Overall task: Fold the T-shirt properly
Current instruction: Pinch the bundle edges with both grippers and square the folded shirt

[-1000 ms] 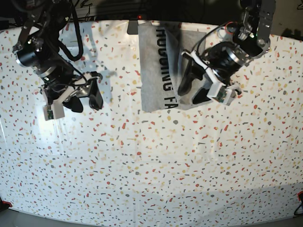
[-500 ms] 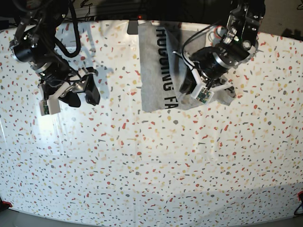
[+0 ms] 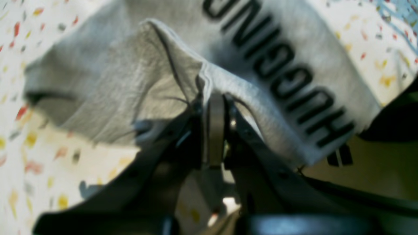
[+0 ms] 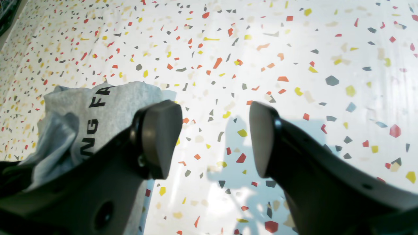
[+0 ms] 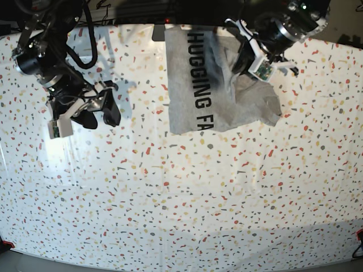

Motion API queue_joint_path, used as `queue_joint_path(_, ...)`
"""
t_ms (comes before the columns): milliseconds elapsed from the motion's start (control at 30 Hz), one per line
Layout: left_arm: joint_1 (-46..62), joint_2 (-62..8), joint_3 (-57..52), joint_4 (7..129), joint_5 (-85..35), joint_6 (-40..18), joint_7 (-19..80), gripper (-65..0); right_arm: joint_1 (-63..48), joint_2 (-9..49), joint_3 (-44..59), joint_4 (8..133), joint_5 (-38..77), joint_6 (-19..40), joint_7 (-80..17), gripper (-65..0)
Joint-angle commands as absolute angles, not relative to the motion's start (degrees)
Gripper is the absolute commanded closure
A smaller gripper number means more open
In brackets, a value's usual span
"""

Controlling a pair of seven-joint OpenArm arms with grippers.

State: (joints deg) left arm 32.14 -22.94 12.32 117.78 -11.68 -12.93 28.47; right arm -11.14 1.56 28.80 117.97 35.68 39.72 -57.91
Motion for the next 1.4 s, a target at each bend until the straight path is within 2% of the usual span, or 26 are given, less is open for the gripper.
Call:
queue_joint_path(0, 33.2, -23.7, 11.4, 119.0, -10.9, -11.6, 26.7, 0.0, -10.6, 1.9, 28.9, 118.9, 36.6, 40.0, -56.4, -36.4)
queue_joint_path(200, 36.4, -24.0, 6.3, 119.0, -5.7, -7.0, 29.0, -0.1, -10.6, 1.9, 28.9, 118.9, 36.6, 40.0, -56.6, -36.4)
queue_joint_path(367, 36.5, -24.0, 4.5, 119.0, -3.4, -5.3, 39.6, -15.5, -10.6, 1.7, 28.9, 118.9, 36.6, 40.0, -56.6, -36.4)
queue_joint_path(500, 36.5, -24.0, 4.5, 119.0, 2.3, -1.2, 44.6, -26.2, -10.6, 1.7, 28.6, 118.9, 36.6, 40.0, -56.6, -36.4)
queue_joint_path(633, 36.5, -24.0, 4.5, 119.0, 11.6, 4.3, 46.5, -26.9, -10.6, 1.7, 26.5, 118.9, 36.6, 40.0, -57.1, -36.4)
queue_joint_path(800, 36.5, -24.0, 4.4, 119.0, 19.5, 6.9, 49.8, -26.9, -10.6, 1.7, 19.5, 118.6, 36.6, 40.0, -59.0, -36.4)
queue_joint_path(967, 36.5, -24.0, 4.4, 119.0, 18.5, 6.9, 48.5, -26.8, -10.3, 1.7, 10.4, 118.0, 32.4, 40.0, -57.3, -36.4)
queue_joint_path(1133, 36.6, -24.0, 4.4, 119.0, 5.0, 5.2, 47.0, -26.4, -9.5, 1.7, 2.4, 115.4, 22.4, 40.0, -49.6, -36.3)
queue_joint_path(1233, 37.5, -24.0, 4.5, 119.0, -4.7, 1.1, 46.2, -26.4, -6.8, 1.7, -1.1, 112.3, 19.6, 39.7, -48.8, -28.7)
queue_joint_path(1367, 38.7, -24.0, 4.5, 118.9, -9.5, 0.2, 42.0, -24.8, -1.5, 1.5, -3.1, 108.0, 19.5, 38.1, -48.9, -10.6)
